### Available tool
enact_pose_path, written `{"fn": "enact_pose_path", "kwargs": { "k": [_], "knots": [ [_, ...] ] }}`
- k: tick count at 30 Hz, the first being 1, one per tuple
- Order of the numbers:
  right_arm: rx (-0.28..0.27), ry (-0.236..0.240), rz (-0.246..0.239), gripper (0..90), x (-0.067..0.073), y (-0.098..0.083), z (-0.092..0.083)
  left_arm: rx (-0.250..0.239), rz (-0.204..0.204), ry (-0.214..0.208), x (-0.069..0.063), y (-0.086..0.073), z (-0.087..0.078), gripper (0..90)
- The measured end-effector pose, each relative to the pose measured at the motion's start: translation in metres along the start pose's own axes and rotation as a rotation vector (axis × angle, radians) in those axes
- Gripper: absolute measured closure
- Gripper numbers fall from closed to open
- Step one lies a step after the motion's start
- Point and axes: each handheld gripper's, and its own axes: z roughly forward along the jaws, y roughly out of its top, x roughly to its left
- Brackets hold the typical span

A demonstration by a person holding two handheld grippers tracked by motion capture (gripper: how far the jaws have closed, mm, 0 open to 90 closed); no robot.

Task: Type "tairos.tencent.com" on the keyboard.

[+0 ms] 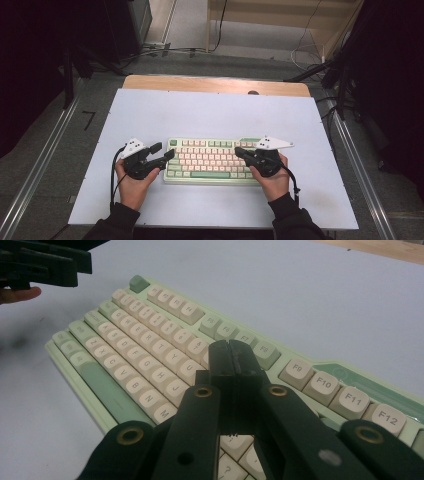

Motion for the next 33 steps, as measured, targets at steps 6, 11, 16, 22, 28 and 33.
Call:
{"fn": "enact_pose_path", "kwargs": {
  "k": [6,11,16,22,28,33],
  "knots": [
    [-0.005,0.001,0.0,87.5,0.001,-0.002,-0.006,-0.003,-0.007,0.008,0.001,0.0,-0.001,41.0],
    [-0.004,0.003,-0.003,87.5,0.001,-0.004,-0.009,-0.003,-0.005,0.009,0.001,0.0,-0.001,41.1],
    [-0.003,0.004,-0.002,87.6,0.002,-0.006,-0.011,-0.004,-0.009,0.004,0.0,0.0,0.0,41.1],
    [0.005,0.006,-0.004,87.5,0.003,-0.009,-0.014,-0.003,-0.008,0.004,0.0,0.0,0.0,41.1],
    [0.01,0.007,-0.005,87.6,0.004,-0.01,-0.013,-0.005,-0.007,0.004,0.0,0.0,-0.001,41.1],
    [0.013,0.009,-0.008,87.5,0.005,-0.011,-0.013,-0.005,-0.005,0.003,0.0,0.0,-0.001,41.1]
  ]
}}
